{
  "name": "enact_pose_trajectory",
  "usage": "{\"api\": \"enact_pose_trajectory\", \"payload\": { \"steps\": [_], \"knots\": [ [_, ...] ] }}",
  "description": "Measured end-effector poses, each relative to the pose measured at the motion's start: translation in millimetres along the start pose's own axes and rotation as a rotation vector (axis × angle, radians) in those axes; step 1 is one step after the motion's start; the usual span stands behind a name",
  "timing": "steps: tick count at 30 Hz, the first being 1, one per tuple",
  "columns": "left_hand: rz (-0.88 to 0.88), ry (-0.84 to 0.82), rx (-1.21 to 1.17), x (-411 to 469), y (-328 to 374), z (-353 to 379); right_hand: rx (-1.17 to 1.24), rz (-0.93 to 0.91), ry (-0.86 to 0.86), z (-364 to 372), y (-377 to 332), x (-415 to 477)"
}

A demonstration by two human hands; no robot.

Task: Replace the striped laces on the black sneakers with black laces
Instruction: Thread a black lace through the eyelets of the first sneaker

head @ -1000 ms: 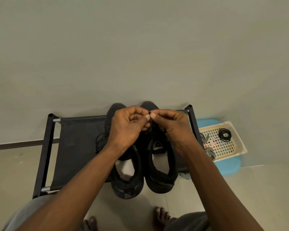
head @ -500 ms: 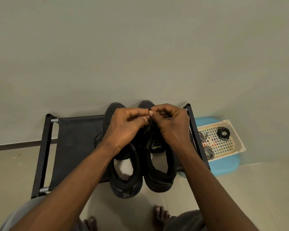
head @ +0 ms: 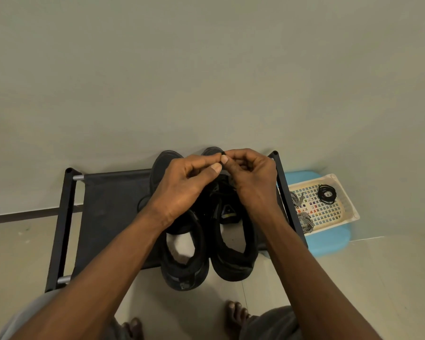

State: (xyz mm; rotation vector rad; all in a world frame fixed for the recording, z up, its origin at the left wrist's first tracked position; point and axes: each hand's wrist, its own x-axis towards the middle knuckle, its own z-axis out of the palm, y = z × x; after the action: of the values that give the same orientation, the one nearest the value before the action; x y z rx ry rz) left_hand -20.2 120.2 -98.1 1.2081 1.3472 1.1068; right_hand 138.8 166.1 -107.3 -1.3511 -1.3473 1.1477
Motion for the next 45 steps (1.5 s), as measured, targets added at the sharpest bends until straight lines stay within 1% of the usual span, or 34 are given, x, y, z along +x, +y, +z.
{"api": "enact_pose_trajectory", "payload": {
  "steps": [2, 3, 6, 7, 9, 10, 12, 15, 19, 23, 24, 26, 28, 29, 31, 33, 37, 45],
  "knots": [
    [0.015, -0.021, 0.050, -0.5, 1.8, 3.1, 0.002, -0.025, 0.035, 3.4, -3.1, -2.5],
    [0.034, 0.000, 0.126, -1.9, 2.2, 5.7, 0.019, -0.030, 0.050, 5.6, -5.8, -3.4],
    [0.123, 0.186, 0.499, -13.9, 1.7, 13.3, 0.134, -0.037, 0.069, 7.2, -15.2, -3.0],
    [0.165, 0.199, 0.639, -20.3, 2.5, 16.1, 0.170, -0.039, 0.060, 6.6, -19.8, -2.3],
    [0.211, 0.132, 0.879, -36.3, 4.6, 25.0, 0.206, -0.063, 0.044, 3.5, -31.0, -2.4],
    [0.209, 0.096, 0.946, -44.6, 3.9, 31.3, 0.222, -0.084, 0.038, 1.6, -37.6, -3.3],
    [0.178, 0.021, 1.020, -60.5, -2.7, 46.2, 0.264, -0.112, 0.021, -1.2, -46.6, -4.9],
    [0.164, -0.079, 1.153, -74.8, -16.5, 65.0, 0.289, -0.103, 0.015, -5.6, -56.0, -6.2],
    [0.068, -0.208, 1.140, -73.8, -20.6, 69.3, 0.298, -0.082, 0.007, -12.2, -71.5, -8.9],
    [0.058, -0.313, 1.162, -75.5, -18.5, 75.2, 0.270, -0.107, 0.015, -19.0, -94.6, -10.4],
    [0.072, -0.318, 1.171, -76.2, -18.9, 76.8, 0.257, -0.122, 0.012, -21.5, -100.6, -10.9],
    [0.167, -0.329, 1.189, -76.3, -20.6, 80.6, 0.236, -0.148, -0.008, -27.8, -114.0, -11.7],
    [0.266, -0.427, 1.240, -74.8, -24.8, 82.3, 0.225, -0.171, -0.033, -33.1, -126.3, -13.2],
    [0.268, -0.498, 1.267, -73.6, -26.8, 82.0, 0.227, -0.180, -0.044, -35.1, -131.9, -14.9],
    [0.192, -0.595, 1.276, -70.8, -28.3, 80.0, 0.269, -0.198, -0.069, -37.9, -144.3, -20.1],
    [0.142, -0.611, 1.235, -69.6, -29.4, 78.3, 0.308, -0.204, -0.084, -39.9, -156.2, -26.3],
    [0.110, -0.607, 1.176, -68.0, -28.9, 77.5, 0.340, -0.237, -0.068, -47.3, -189.4, -40.5],
    [0.085, -0.601, 1.162, -64.8, -29.2, 77.0, 0.318, -0.312, 0.060, -76.6, -282.6, -57.0]
  ]
}}
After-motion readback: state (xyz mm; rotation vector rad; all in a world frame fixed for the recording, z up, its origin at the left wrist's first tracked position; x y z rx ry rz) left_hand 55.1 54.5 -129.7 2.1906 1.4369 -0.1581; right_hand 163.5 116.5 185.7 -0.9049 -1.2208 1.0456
